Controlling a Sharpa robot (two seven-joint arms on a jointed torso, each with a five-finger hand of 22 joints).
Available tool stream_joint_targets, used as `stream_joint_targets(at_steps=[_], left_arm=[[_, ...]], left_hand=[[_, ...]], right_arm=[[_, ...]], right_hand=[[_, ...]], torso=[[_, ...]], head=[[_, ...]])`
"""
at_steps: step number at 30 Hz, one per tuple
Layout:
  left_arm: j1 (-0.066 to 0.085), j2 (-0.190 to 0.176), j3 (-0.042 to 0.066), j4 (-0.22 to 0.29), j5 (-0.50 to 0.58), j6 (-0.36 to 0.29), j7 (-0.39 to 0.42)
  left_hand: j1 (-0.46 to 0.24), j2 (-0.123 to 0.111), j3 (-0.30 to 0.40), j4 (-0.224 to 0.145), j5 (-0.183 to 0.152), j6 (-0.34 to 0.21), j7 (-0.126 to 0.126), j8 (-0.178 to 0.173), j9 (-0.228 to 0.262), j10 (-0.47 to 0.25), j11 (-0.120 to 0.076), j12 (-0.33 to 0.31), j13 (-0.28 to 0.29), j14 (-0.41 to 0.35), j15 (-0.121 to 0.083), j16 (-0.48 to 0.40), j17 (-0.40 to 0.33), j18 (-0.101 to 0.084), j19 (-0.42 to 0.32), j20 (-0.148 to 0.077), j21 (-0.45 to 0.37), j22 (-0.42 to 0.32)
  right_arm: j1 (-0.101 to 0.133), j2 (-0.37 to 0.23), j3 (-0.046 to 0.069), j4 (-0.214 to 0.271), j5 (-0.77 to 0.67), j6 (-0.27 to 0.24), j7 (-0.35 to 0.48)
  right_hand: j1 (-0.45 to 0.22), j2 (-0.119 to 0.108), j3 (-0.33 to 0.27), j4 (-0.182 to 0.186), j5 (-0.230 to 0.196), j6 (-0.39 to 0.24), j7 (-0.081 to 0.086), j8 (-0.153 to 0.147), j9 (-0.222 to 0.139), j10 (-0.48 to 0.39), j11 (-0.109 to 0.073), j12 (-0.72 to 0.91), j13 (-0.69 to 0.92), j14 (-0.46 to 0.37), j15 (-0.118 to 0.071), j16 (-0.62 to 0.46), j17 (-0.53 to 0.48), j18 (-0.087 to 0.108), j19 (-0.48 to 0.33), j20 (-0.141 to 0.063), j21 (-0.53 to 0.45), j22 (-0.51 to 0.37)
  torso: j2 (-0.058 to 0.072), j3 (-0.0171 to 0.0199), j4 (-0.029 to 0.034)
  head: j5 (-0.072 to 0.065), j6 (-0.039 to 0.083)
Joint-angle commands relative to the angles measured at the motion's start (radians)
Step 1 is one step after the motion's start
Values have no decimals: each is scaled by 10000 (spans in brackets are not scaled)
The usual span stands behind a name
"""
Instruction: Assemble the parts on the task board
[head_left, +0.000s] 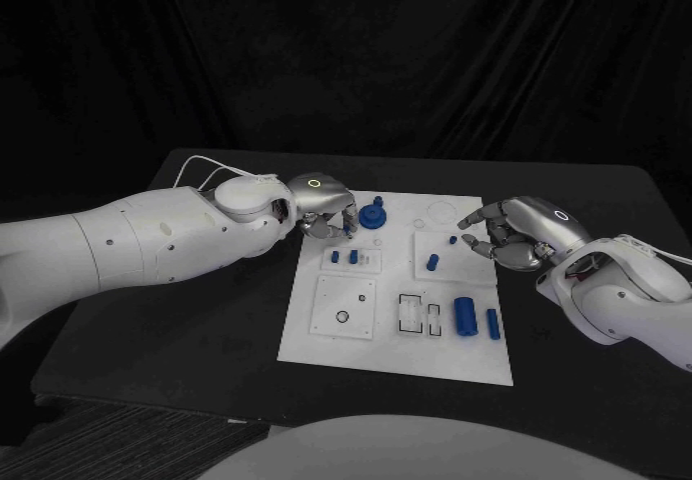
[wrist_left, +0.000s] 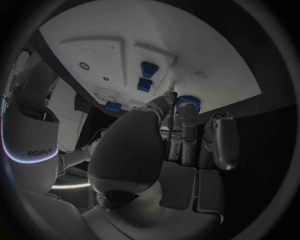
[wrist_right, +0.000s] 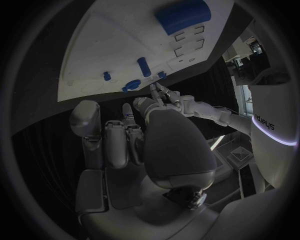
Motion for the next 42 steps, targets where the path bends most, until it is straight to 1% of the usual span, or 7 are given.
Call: stream_joint_targets(at_steps=[1,7,11,17,26,31,42], left_arm=[[-47,76,9,-48,76,-77,-138],[-105,198,9,-117,76,-110,-170],[-129,261,9,-163,76,-106,-179],[-146,334,9,-212,76,-66,-173],[-181,432,9,-276,76,118,-184],[-229,457,9,-311,76,216,-201],[-275,400,9,-289,76,342,-253]], left_hand=[[72,-27,-13,41,-6,21,13,-65,-20,50,11,-54,6,-72,-2,-65,-39,13,-91,-4,-42,1803],[72,-23,-18,55,-1,3,23,-80,-31,53,21,-83,-8,-128,10,-126,-124,25,-125,-1,-105,1786],[77,-20,-17,54,2,2,23,-82,-32,58,20,-86,-9,-135,13,-132,-130,25,-126,0,-107,1786],[83,-18,-16,53,5,0,23,-84,-34,62,21,-91,-11,-150,15,-149,-156,29,-137,1,-128,1780],[105,-21,-19,49,6,-11,19,-95,-45,67,23,-122,-24,-224,26,-223,-253,45,-185,6,-216,1757],[113,-28,-24,46,7,-2,18,-92,-46,67,25,-137,-29,-253,31,-247,-280,49,-199,9,-240,1751],[124,-40,-35,42,12,24,15,-81,-46,71,26,-164,-39,-308,39,-295,-339,57,-227,15,-288,1740]], right_arm=[[-28,-9,5,-2,-20,37,-5],[-29,14,5,-31,-20,35,-24],[-30,29,5,-44,-20,38,-34],[-30,24,5,-49,-20,47,-50],[-30,32,5,-49,-20,73,-75],[-30,24,5,-41,-20,81,-83],[-30,21,5,-51,-20,100,-104]], right_hand=[[62,-27,47,-30,-62,55,-20,43,-11,6,32,-44,1305,528,38,-53,717,112,0,13,-53,1073],[79,-27,57,-47,-62,54,-20,41,-13,0,31,-52,1296,525,37,-60,710,117,-8,12,-82,1067],[79,-27,57,-47,-62,54,-20,41,-13,0,31,-52,1296,525,37,-60,710,117,-8,12,-82,1067],[88,-28,63,-56,-61,52,-21,40,-14,4,30,-48,1300,524,36,-62,708,116,-6,12,-77,1069],[98,-27,70,-67,-59,48,-20,37,-16,-2,29,-55,1292,520,35,-75,695,117,-8,12,-85,1067],[98,-27,70,-67,-59,48,-20,37,-16,-2,29,-55,1292,520,35,-75,695,117,-8,12,-85,1067],[127,-28,88,-97,-50,40,-19,30,-21,-15,30,-72,1274,516,34,-87,683,121,-15,10,-114,1062]], torso=[[5,-2,-5],[21,14,-24],[40,6,-22],[34,22,-10],[21,17,-10],[23,13,-9],[19,22,-19]], head=[[1,-1],[22,-1],[35,-1],[7,-1],[25,-1],[-5,-1],[19,-1]])
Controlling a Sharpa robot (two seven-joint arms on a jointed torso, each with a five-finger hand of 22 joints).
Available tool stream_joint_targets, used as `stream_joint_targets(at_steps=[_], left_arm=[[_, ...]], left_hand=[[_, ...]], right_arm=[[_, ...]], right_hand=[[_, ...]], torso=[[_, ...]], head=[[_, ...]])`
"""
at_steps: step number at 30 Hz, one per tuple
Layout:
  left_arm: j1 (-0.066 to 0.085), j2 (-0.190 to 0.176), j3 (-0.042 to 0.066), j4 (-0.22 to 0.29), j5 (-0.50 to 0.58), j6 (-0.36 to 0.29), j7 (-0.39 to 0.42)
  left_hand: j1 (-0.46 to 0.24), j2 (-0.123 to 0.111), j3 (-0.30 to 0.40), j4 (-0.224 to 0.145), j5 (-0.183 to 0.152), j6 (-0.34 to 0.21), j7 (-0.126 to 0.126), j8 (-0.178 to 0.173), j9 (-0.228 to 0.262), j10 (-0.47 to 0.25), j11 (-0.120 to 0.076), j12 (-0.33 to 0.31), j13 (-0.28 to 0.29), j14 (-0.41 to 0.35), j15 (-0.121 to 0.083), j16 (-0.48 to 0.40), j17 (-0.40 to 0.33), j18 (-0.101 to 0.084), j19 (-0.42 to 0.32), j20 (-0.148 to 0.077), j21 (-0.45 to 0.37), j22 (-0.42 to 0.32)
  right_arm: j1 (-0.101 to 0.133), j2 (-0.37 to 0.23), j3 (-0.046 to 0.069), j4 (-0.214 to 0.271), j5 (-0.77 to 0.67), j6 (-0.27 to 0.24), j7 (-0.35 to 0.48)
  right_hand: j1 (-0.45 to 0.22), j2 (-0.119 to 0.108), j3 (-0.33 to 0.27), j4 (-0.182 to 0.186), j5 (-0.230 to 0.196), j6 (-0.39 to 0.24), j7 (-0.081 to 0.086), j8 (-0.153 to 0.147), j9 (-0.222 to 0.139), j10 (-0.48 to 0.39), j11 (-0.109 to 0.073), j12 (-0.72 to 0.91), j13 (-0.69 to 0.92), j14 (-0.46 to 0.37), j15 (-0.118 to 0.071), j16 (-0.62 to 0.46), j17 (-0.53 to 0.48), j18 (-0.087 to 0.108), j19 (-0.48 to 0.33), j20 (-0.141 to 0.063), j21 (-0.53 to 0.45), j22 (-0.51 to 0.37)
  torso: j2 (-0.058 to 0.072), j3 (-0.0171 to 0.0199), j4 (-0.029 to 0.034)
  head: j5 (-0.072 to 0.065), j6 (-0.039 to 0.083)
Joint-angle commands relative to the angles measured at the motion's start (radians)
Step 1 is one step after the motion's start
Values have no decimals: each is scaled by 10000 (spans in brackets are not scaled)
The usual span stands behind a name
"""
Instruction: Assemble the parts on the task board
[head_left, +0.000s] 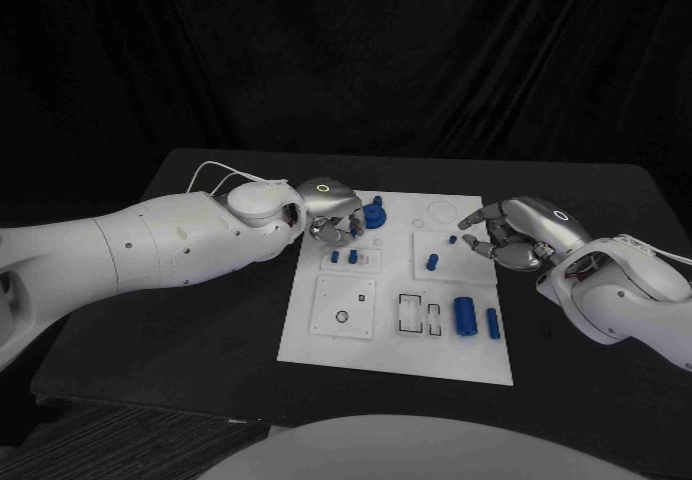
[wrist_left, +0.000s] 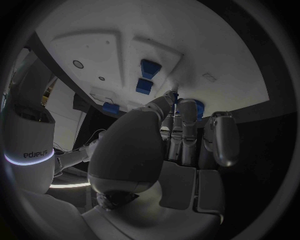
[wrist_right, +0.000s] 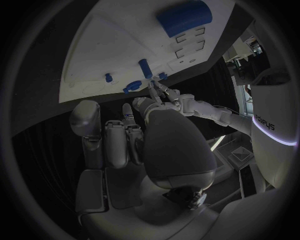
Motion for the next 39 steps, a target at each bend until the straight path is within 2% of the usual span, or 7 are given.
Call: stream_joint_targets(at_steps=[1,16,26,39], left_arm=[[-66,-32,-25,18,21,287,-37],[-73,-168,-25,27,21,259,-111],[-86,-131,-26,-16,21,396,-107],[-113,-34,-26,-72,21,333,-38]], left_hand=[[87,0,-33,44,31,26,16,-43,0,95,3,-44,-9,-76,-18,-45,-17,57,-84,14,-55,1743],[117,-5,-34,28,41,53,13,-33,0,109,1,-70,-18,-132,-13,-94,-80,65,-111,20,-99,1733],[121,-22,-47,31,38,31,9,-51,-14,80,5,-127,-40,-219,-6,-177,-189,83,-167,28,-198,1707],[114,-7,-52,49,33,7,12,-67,-28,95,4,-151,-47,-243,0,-183,-176,82,-175,35,-206,1708]], right_arm=[[-24,10,5,-3,-25,49,-93],[-48,37,5,-37,72,96,-94],[-63,55,5,-49,79,111,-105],[-70,59,5,-55,79,104,-100]], right_hand=[[97,2,32,-41,-50,40,-19,31,-12,-15,29,-37,1275,516,34,-47,684,121,-15,10,-65,1067],[144,-4,61,-93,-36,14,-12,14,-22,-37,24,-62,1247,504,31,-84,648,133,-35,8,-140,1052],[175,-8,80,-127,-33,7,-10,10,-26,-54,26,-82,1226,497,31,-99,635,139,-48,8,-182,1044],[189,-10,88,-143,-30,5,-9,8,-27,-56,27,-84,1224,496,32,-101,633,138,-48,7,-184,1045]], torso=[[-5,1,-7],[-5,-7,10],[-12,-17,2],[-1,-5,-7]], head=[[19,-1],[13,-1],[32,-1],[35,-1]])
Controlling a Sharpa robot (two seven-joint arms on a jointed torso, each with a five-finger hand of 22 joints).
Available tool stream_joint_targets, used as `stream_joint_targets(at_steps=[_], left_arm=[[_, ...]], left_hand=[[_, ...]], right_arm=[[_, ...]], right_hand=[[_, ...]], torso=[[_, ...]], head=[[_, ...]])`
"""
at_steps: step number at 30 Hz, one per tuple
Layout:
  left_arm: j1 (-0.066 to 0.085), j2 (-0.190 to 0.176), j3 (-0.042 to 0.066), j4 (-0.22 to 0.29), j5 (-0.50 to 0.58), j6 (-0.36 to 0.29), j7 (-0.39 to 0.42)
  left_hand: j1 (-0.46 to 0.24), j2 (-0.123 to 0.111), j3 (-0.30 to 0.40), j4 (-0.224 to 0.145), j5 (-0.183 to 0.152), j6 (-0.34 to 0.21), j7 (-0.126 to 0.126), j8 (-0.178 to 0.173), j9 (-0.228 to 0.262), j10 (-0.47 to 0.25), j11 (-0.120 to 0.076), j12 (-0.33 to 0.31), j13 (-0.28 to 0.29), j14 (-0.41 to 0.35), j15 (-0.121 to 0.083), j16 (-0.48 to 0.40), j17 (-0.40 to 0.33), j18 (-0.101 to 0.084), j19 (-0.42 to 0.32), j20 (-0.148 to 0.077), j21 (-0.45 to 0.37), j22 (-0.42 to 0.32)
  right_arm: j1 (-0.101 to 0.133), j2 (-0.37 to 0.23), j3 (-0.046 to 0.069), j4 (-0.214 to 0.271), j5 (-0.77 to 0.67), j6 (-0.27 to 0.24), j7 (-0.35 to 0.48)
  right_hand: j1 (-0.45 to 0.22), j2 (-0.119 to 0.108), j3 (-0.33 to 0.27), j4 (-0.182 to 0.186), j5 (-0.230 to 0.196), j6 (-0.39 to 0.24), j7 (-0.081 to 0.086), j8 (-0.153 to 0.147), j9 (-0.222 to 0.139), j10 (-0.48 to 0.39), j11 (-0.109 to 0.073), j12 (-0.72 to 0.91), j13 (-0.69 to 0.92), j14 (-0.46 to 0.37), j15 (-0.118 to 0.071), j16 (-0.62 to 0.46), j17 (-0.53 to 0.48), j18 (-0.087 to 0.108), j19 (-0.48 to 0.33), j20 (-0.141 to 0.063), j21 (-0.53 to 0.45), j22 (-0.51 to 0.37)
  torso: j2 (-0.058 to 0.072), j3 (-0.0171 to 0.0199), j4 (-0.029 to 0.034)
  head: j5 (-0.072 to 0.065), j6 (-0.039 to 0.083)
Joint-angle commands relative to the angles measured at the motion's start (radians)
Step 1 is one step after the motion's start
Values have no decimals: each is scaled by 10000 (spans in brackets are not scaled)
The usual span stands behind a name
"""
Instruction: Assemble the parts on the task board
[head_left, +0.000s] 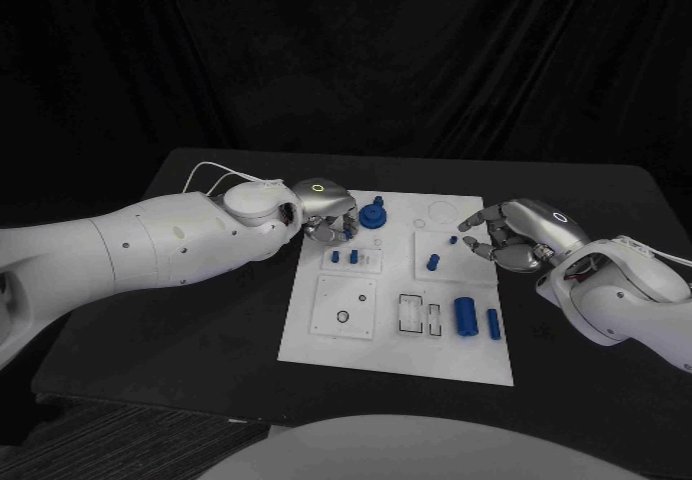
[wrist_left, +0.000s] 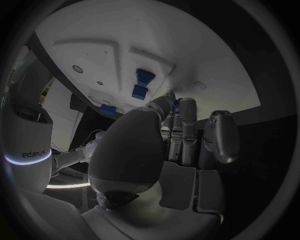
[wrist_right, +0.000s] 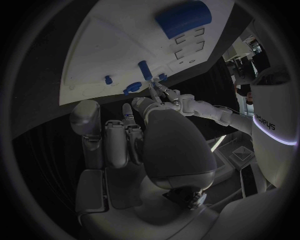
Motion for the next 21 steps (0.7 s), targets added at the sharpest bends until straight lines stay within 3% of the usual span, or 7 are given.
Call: stream_joint_targets(at_steps=[1,21], left_arm=[[-79,72,-30,31,1,165,157],[-90,77,-30,142,1,36,350]], left_hand=[[87,44,-22,19,53,-4,12,-74,-21,74,-5,-32,9,-34,0,-20,27,79,-66,2,-4,1712],[119,20,-49,-1,44,-46,-7,-94,-46,189,-28,-17,29,-59,-9,-34,11,85,-87,9,-40,1706]], right_arm=[[-28,5,5,0,-9,29,-93],[-35,6,5,-5,-8,38,-107]], right_hand=[[112,-17,7,-62,-30,5,-9,8,-11,-57,26,-47,1219,495,31,-62,633,137,-48,7,-39,1039],[149,-18,30,-102,-25,3,-6,6,-14,-101,28,-96,1165,487,32,-86,610,147,-66,7,-105,1025]], torso=[[3,8,-2],[2,15,8]], head=[[9,-1],[-9,-1]])
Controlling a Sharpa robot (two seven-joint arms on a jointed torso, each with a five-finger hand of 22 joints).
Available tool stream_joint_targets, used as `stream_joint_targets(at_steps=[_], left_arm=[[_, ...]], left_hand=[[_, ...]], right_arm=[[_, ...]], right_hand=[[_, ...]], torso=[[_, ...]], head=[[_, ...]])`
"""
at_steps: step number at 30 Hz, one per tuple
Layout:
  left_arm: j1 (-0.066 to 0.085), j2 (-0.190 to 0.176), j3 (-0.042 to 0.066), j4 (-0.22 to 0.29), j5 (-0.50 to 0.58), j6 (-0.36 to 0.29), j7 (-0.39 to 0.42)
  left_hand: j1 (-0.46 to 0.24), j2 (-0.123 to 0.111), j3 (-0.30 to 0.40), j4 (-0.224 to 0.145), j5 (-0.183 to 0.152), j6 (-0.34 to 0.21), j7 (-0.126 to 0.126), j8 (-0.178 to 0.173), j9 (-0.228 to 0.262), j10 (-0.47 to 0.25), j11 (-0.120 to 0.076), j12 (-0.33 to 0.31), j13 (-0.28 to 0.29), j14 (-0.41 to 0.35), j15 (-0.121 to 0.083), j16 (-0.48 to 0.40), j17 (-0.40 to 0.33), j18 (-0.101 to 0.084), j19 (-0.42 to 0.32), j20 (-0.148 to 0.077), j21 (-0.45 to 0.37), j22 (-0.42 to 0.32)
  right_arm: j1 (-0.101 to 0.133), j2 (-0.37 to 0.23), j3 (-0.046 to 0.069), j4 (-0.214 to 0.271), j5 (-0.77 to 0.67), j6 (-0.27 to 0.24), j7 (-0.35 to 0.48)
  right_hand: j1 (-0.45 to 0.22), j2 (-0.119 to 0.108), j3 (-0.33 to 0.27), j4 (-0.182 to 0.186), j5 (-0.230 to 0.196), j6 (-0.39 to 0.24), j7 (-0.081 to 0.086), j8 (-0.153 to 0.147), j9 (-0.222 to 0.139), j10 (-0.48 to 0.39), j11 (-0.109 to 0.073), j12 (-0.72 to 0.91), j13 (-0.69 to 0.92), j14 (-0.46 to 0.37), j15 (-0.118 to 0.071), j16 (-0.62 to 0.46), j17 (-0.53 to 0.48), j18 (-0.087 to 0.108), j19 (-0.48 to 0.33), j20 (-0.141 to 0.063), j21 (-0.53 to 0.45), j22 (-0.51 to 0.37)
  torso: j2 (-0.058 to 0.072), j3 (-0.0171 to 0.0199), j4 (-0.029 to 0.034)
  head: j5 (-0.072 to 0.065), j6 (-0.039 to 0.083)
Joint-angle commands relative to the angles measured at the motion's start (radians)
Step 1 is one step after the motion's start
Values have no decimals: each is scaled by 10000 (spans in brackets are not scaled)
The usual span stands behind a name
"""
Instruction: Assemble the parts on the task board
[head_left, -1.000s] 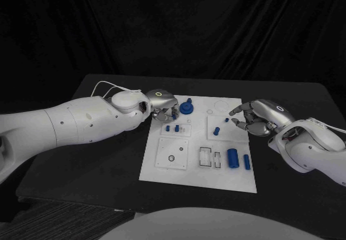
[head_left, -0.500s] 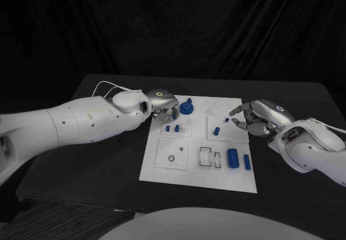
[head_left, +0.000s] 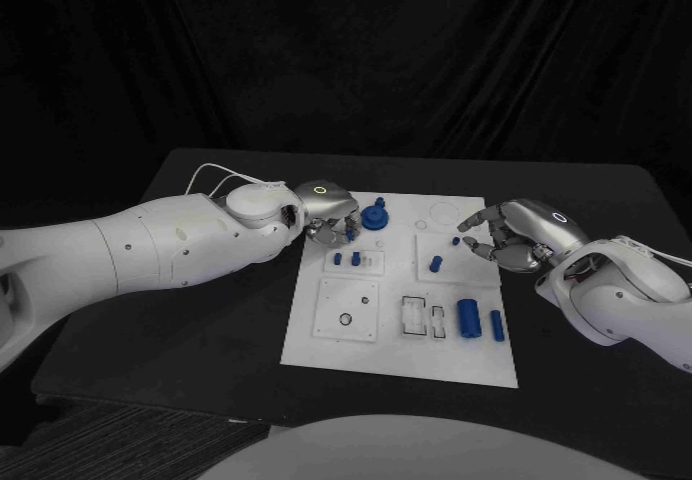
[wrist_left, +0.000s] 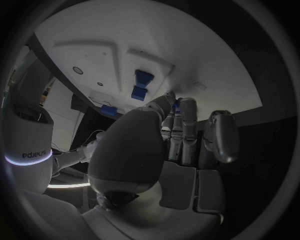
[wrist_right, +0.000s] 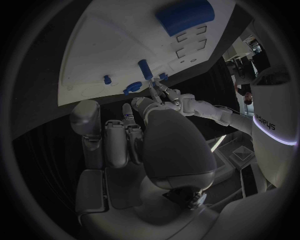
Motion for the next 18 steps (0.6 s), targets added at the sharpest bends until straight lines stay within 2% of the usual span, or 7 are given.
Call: stream_joint_targets(at_steps=[1,13,18], left_arm=[[-56,33,-17,96,15,28,328],[-57,-40,-17,187,-159,-397,323],[-57,-82,-17,257,-319,-433,337]], left_hand=[[77,-20,-48,0,46,-46,-9,-54,-9,85,12,50,14,-59,-9,-34,12,86,-65,-14,-40,1706],[160,-58,-106,-62,55,-125,-64,-79,-61,319,-41,129,123,-53,-52,-9,51,84,-60,-16,-34,1715],[170,-102,-186,-81,53,-347,-193,-108,-138,372,-132,178,274,-87,-105,-29,31,92,-85,-22,-82,1705]], right_arm=[[-26,-2,5,5,-17,32,-108],[-28,1,5,3,-17,55,-125],[-29,2,5,-2,-17,67,-134]], right_hand=[[107,24,2,-74,-25,3,-6,6,-15,-64,-8,-31,1166,487,32,-49,610,148,-66,7,-44,1029],[116,23,8,-86,-28,2,-4,5,-17,-86,-7,-55,1139,485,33,-53,606,150,-72,7,-65,1024],[126,20,15,-99,-34,-4,0,1,-19,-101,-8,-72,1121,480,33,-68,591,153,-77,7,-82,1021]], torso=[[-3,4,9],[0,-4,8],[-1,-5,10]], head=[[-4,-1],[-17,-1],[-18,-1]])
